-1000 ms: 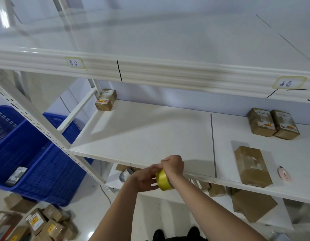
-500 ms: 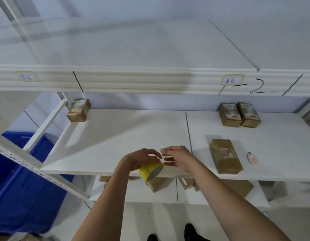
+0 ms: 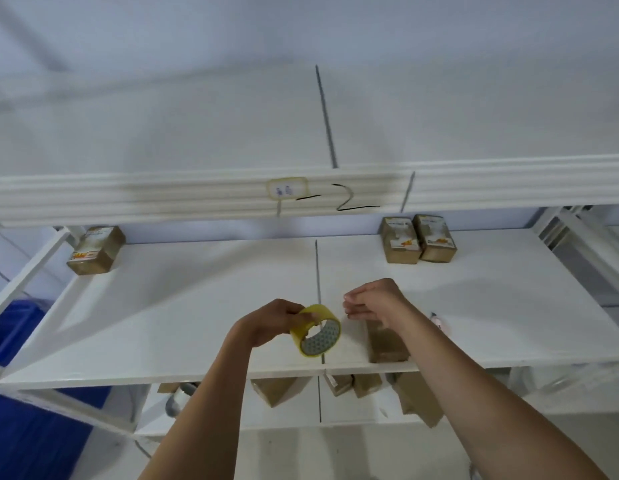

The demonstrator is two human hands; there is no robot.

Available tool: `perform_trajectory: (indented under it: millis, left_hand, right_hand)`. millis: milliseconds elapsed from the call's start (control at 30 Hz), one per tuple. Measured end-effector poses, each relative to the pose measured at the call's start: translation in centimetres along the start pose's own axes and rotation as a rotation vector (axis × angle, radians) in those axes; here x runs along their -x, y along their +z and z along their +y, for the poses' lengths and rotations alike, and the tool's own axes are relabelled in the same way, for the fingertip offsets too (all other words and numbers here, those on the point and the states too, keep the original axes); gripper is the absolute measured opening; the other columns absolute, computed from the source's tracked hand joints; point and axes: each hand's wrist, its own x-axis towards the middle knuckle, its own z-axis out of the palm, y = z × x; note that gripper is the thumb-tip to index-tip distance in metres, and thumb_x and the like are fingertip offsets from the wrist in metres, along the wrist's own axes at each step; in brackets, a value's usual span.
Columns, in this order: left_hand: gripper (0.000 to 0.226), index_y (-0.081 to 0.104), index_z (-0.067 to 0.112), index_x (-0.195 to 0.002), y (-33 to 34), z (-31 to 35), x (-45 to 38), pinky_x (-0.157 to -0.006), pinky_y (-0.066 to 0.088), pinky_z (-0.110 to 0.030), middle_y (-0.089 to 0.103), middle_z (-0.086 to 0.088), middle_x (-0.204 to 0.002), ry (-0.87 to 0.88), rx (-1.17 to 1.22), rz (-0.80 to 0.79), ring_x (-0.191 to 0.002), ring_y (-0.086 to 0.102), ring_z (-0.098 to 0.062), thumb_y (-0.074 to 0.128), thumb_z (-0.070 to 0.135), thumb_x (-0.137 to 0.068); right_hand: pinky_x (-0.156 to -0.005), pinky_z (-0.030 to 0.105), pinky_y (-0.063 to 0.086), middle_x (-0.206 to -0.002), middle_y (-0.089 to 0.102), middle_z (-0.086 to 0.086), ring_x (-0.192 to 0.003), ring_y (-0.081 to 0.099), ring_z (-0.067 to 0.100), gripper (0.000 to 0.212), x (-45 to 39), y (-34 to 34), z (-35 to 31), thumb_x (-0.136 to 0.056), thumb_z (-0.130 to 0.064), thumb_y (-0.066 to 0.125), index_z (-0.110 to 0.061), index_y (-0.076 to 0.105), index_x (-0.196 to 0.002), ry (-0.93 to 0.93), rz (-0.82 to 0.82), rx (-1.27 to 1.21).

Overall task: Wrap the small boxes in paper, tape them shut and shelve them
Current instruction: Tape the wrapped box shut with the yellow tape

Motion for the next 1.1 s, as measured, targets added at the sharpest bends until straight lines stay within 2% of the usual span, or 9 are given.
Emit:
perform_trajectory:
  millis: [100,200,367,433,567,667,800,967,1100]
  left_hand:
    - [0.02,0.073,0.012,-0.078,2.6,1.4,-1.4,-0.085,0.047,-0.032,0.063,0.007,-0.072,0.029,0.051,0.019,-0.081,0.058,-0.014,0.07,0.026,-0.093]
    - [0.027,0.073,0.018,-0.064,4.2,2.2,-2.9,-0.079,0.042,-0.031,0.059,0.007,-0.067,0.037,-0.001,0.061,-0.077,0.054,-0.015,0.076,0.03,-0.088]
    - [0.023,0.078,0.014,-0.079,5.3,3.8,-5.1,-0.076,0.046,-0.033,0.067,-0.001,-0.077,-0.027,-0.16,0.213,-0.084,0.06,-0.02,0.081,0.036,-0.082]
    - [0.029,0.078,0.01,-0.085,5.7,4.6,-6.0,-0.077,0.05,-0.033,0.069,-0.004,-0.085,-0.071,-0.273,0.251,-0.086,0.062,-0.02,0.081,0.039,-0.081]
    - [0.05,0.072,0.013,-0.077,6.1,5.2,-7.1,-0.066,0.051,-0.028,0.068,-0.004,-0.081,-0.144,-0.589,0.392,-0.075,0.063,-0.015,0.076,0.063,-0.074]
    - [0.054,0.074,0.012,-0.081,5.6,4.9,-7.6,-0.068,0.052,-0.027,0.07,-0.007,-0.086,-0.129,-0.556,0.345,-0.076,0.065,-0.015,0.075,0.066,-0.075]
    - [0.062,0.072,0.006,-0.075,4.9,4.5,-8.3,-0.064,0.046,-0.026,0.062,-0.004,-0.069,-0.075,-0.447,0.295,-0.064,0.058,-0.013,0.071,0.067,-0.077]
    - [0.054,0.064,0.013,-0.062,5.5,3.5,-9.3,-0.061,0.043,-0.025,0.054,0.001,-0.059,-0.06,-0.513,0.249,-0.057,0.051,-0.01,0.072,0.064,-0.079]
    - [0.054,0.071,0.006,-0.069,6.0,2.8,-9.8,-0.059,0.044,-0.024,0.058,-0.001,-0.061,-0.045,-0.572,0.269,-0.06,0.055,-0.011,0.076,0.059,-0.077]
  right_hand:
    - [-0.06,0.034,0.062,-0.085,0.073,0.024,-0.071,0.074,0.029,0.013,-0.5,-3.2,-0.4,-0.083,0.006,0.075,0.012,0.069,-0.093,0.005,0.015,0.018]
    - [-0.057,0.033,0.062,-0.082,0.073,0.024,-0.07,0.075,0.029,0.016,-0.8,-5.2,-0.6,-0.082,0.004,0.077,0.013,0.069,-0.092,0.016,0.052,0.043]
    - [-0.07,0.04,0.064,-0.083,0.074,0.023,-0.075,0.076,0.031,0.018,-0.8,-7.5,-0.9,-0.079,0.002,0.081,0.011,0.071,-0.09,0.008,0.099,0.053]
    - [-0.071,0.039,0.064,-0.081,0.073,0.02,-0.075,0.075,0.03,0.016,-0.9,-8.2,-0.9,-0.081,0.001,0.08,0.011,0.071,-0.09,-0.007,0.135,0.036]
    - [-0.067,0.034,0.064,-0.08,0.075,0.017,-0.071,0.076,0.025,0.016,-1.8,-9.5,-0.7,-0.08,-0.002,0.082,0.007,0.072,-0.09,-0.038,0.18,0.009]
    - [-0.069,0.035,0.064,-0.085,0.076,0.018,-0.073,0.077,0.024,0.016,-2.2,-10.2,-0.4,-0.081,-0.001,0.08,0.006,0.072,-0.093,-0.009,0.157,0.005]
    - [-0.075,0.039,0.063,-0.089,0.076,0.019,-0.081,0.076,0.029,0.014,-2.4,-10.8,1.2,-0.087,0.0,0.074,0.005,0.068,-0.099,0.106,0.132,-0.133]
    - [-0.075,0.043,0.063,-0.087,0.075,0.023,-0.08,0.076,0.034,0.012,-2.9,-11.3,3.0,-0.091,0.001,0.07,0.006,0.067,-0.101,0.193,0.16,-0.163]
    - [-0.072,0.044,0.063,-0.1,0.072,0.023,-0.083,0.074,0.039,0.009,-3.3,-11.4,3.5,-0.087,0.001,0.073,0.002,0.073,-0.096,0.176,0.222,-0.088]
